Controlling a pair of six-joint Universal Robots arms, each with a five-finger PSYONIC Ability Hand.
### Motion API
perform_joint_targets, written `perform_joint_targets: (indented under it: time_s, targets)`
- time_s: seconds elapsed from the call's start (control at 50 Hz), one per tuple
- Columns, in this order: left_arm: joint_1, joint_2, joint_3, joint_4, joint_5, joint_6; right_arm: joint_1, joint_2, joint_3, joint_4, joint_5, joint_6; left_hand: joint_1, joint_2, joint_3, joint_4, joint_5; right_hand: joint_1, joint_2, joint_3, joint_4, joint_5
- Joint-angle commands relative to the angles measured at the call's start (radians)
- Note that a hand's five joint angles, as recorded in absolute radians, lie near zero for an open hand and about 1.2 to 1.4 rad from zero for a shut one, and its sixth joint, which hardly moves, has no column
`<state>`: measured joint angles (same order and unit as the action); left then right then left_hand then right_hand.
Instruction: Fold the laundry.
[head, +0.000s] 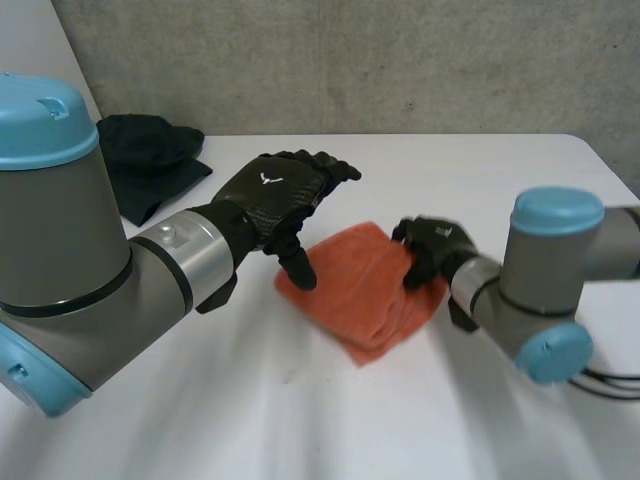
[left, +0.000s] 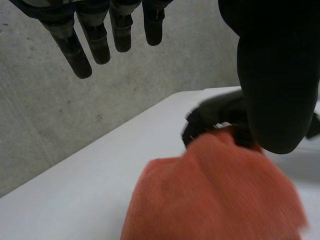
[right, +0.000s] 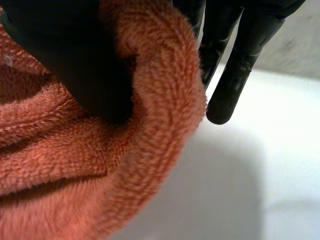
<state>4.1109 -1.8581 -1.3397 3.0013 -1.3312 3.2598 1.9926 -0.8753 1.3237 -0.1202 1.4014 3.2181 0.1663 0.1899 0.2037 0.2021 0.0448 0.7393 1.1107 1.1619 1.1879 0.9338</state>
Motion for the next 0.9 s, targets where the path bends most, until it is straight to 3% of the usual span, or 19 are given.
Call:
perform_joint_targets:
  time_s: [0.02, 0.14, 0.3, 0.54, 0.9]
  targets:
    - [-0.007, 0.000, 0.001, 0.001, 0.001, -0.005, -0.096, 0.171, -0.352, 0.077, 0.016, -0.053, 0.024, 0.000, -0.014, -0.012, -0.029, 0.657, 0.286, 0.234, 0.208, 0.288]
    - [-0.007, -0.019, 0.004, 0.001, 0.000, -0.005, -0.176, 0.349, -0.677, 0.183, 0.034, -0.058, 0.024, 0.000, -0.014, -0.012, -0.029, 0.657, 0.286, 0.234, 0.208, 0.288]
    - [-0.011, -0.041, 0.010, 0.001, -0.003, -0.005, -0.372, 0.651, -1.243, 0.344, 0.097, -0.087, 0.027, 0.003, -0.011, -0.009, -0.026, 0.657, 0.286, 0.234, 0.208, 0.288]
    - [-0.017, -0.046, 0.001, 0.001, -0.010, -0.015, -0.560, 0.685, -1.226, 0.304, -0.051, -0.141, 0.033, 0.009, -0.005, -0.003, -0.021, 0.657, 0.286, 0.234, 0.208, 0.288]
    - [-0.037, -0.059, 0.001, 0.001, -0.010, -0.028, -0.653, 0.690, -1.238, 0.306, -0.024, -0.319, 0.033, 0.009, -0.005, -0.003, -0.021, 0.657, 0.286, 0.234, 0.208, 0.288]
